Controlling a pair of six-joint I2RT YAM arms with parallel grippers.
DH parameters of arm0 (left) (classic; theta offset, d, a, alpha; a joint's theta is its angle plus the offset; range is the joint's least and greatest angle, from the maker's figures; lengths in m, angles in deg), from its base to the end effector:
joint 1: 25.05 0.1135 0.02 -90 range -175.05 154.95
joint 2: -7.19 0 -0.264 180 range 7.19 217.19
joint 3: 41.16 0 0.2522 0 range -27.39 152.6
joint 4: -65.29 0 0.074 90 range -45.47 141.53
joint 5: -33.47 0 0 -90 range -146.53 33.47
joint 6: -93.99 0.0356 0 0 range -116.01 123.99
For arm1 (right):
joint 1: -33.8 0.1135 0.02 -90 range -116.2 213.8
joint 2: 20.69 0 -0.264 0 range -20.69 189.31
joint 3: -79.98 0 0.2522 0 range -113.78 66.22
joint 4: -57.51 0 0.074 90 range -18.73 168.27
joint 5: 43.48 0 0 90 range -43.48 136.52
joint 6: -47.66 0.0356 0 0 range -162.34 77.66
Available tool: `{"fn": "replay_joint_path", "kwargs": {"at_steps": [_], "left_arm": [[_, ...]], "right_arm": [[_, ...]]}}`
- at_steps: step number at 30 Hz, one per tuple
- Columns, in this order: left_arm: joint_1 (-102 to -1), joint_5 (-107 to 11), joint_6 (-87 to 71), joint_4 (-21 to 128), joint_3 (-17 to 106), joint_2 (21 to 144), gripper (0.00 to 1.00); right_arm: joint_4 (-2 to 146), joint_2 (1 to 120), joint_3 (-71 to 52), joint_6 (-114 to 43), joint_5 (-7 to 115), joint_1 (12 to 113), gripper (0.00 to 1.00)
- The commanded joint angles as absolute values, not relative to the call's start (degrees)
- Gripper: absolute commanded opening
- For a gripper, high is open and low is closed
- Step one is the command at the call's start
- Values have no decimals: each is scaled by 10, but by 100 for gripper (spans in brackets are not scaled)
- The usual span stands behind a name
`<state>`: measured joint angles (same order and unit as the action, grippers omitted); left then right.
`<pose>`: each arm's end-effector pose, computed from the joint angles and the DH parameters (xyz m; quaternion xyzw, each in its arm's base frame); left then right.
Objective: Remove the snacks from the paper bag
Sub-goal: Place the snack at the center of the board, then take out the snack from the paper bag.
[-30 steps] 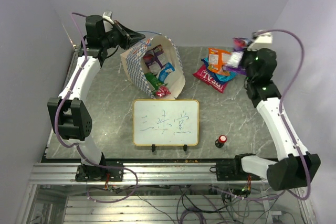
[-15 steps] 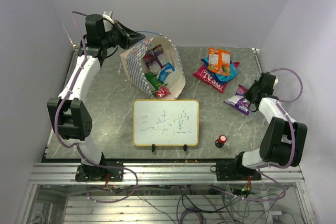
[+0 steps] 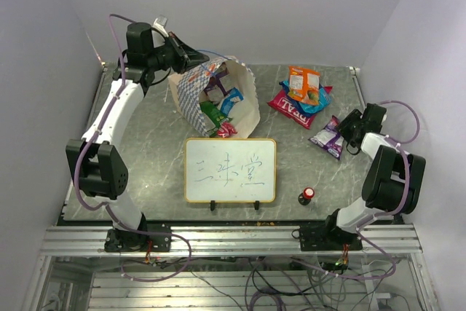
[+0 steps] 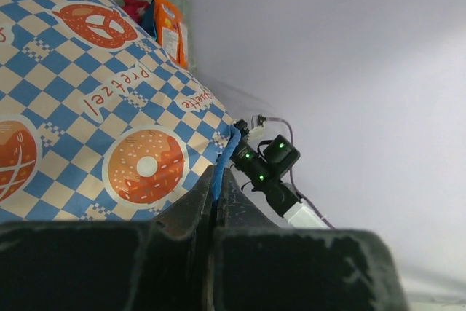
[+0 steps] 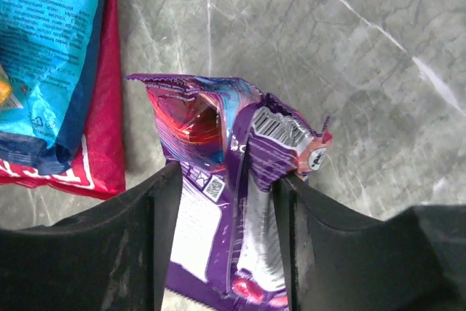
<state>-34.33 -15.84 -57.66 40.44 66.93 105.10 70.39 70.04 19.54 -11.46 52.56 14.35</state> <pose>0.3933 -0.0878 0.3940 -0.1369 0.7598 -0.5566 0.3069 0.3039 -0.1033 0.1754 0.3707 0.8383 0.0876 0.3900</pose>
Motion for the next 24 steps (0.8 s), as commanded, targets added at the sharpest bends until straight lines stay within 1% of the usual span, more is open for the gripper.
{"fn": "replay_joint_path", "kwargs": {"at_steps": [1,3,4,8,10,13,15,17,18,20,22,24], "left_arm": [[-351,-163,-539,382,658,1020,7],[-355,-171,-517,363,662,1018,7],[-356,-173,-509,353,665,1018,7],[-358,-183,-484,322,674,1016,7],[-358,-190,-472,304,683,1012,7],[-358,-196,-459,280,695,1011,7],[-359,-199,-457,277,696,1009,7],[-359,-202,-461,282,691,1003,7],[-359,-204,-463,283,688,1000,7],[-360,-206,-462,284,687,997,7],[-362,-209,-460,284,687,997,7],[-364,-210,-459,286,687,997,7]], "right_arm": [[748,657,176,-136,502,138,60],[787,638,159,-152,475,139,69],[819,631,147,-162,462,140,72],[872,607,95,-223,400,183,78],[868,600,57,-267,409,221,78],[844,595,25,-360,483,300,78],[808,580,26,-415,552,349,77],[750,558,48,-474,649,390,73],[714,547,62,-502,720,411,69],[652,535,93,-552,800,454,66],[604,543,111,-602,844,504,64],[587,569,105,-638,856,550,64]]}}
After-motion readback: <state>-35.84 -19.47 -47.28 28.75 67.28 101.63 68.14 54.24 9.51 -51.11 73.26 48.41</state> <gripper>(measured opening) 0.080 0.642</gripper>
